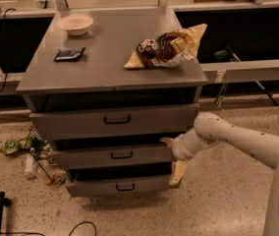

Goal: Open middle drawer

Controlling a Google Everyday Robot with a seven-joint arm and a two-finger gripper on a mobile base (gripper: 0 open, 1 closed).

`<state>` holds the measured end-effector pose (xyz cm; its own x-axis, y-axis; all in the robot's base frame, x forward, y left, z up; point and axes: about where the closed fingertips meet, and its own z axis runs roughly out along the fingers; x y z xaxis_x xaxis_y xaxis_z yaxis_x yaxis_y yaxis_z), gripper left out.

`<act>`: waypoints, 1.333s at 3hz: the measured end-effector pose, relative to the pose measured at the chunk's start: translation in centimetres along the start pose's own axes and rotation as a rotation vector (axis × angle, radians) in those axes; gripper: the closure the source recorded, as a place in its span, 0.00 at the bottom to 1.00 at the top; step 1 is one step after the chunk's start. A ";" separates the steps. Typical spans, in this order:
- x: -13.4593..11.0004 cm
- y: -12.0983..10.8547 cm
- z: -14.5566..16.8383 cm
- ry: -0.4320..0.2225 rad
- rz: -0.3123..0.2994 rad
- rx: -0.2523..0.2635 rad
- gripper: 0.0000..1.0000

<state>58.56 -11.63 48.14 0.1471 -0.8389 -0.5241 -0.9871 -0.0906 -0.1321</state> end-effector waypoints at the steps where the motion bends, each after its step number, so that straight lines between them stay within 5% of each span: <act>1: 0.6 -0.9 1.9 0.012 -0.030 0.009 0.00; 4: 2.5 -4.5 5.3 0.028 -0.037 0.061 0.00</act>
Offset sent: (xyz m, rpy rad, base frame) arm 0.0537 0.0035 -0.0341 -0.0372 -0.1280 -0.0193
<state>63.74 -10.44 42.96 0.1806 -0.8504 -0.4941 -0.9752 -0.0895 -0.2025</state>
